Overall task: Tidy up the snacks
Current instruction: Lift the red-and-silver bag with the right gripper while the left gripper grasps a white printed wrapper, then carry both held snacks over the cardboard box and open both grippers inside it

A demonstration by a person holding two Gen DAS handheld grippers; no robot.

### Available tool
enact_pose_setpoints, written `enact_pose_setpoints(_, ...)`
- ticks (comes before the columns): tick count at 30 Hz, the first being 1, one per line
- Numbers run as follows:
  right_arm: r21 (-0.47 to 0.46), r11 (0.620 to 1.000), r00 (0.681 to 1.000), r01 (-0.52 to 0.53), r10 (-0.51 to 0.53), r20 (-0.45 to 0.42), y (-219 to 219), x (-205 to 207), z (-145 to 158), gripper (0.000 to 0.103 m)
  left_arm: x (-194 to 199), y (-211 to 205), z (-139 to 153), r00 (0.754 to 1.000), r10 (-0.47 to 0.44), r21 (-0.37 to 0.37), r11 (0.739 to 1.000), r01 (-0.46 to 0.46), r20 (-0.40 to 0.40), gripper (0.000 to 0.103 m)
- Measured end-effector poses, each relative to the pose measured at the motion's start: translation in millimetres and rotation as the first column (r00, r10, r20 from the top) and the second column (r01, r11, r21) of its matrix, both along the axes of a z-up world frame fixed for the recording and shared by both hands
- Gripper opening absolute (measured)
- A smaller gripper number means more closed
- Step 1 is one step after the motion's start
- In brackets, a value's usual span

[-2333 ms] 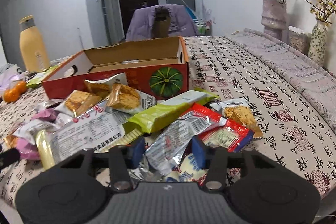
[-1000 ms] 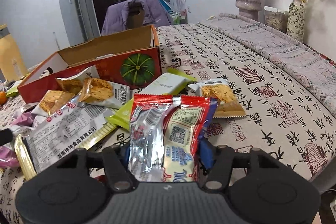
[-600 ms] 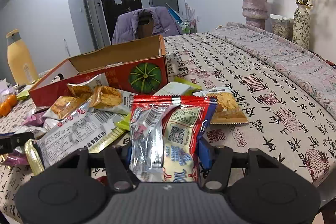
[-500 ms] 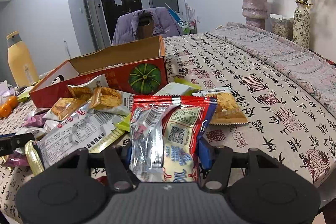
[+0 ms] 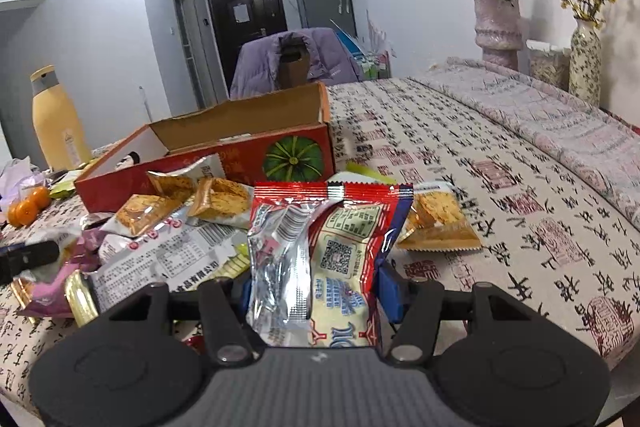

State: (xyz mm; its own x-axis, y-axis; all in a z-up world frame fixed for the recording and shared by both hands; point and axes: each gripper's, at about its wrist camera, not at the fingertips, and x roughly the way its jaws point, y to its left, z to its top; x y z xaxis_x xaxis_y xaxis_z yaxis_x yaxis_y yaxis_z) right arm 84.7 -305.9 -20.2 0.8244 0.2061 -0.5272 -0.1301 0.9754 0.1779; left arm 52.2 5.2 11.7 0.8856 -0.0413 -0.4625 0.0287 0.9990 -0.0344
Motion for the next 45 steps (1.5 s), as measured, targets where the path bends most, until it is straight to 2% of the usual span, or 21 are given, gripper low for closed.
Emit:
enact_pose_setpoints(5, -0.018, 0.999, 0.998, -0.033, 0.034, 0.045, 5.9, -4.1, 6.7, 0.057, -7.8, -3.1, 11.1, 0.998, 0.003, -0.006, 1.0, -0.003, 0.066, 0.04)
enact_pose_setpoints(12, -0.018, 0.997, 0.99, -0.081, 0.083, 0.113, 15.8, 1.1, 20.4, 0.057, -1.6, -4.1, 19.5, 0.995, 0.013, -0.025, 1.0, -0.011, 0.097, 0.04)
enact_pose_setpoints(29, -0.053, 0.99, 0.947, -0.127, 0.137, 0.29, 38.3, 55.7, 73.5, 0.057, 49.7, 0.3, 54.8, 0.984, 0.045, -0.028, 0.999, -0.04, 0.172, 0.04)
enact_pose_setpoints(38, -0.041, 0.988, 0.946, -0.147, 0.153, 0.287, 52.7, 107.2, 87.7, 0.057, 99.9, -2.1, 72.4, 0.985, 0.054, -0.013, 0.999, -0.053, 0.163, 0.04)
enact_pose_setpoints(45, -0.022, 0.986, 0.962, -0.167, 0.168, 0.213, 66.9, 166.6, 92.6, 0.057, 155.3, -6.3, 74.7, 0.992, 0.084, 0.004, 0.996, -0.085, 0.095, 0.04)
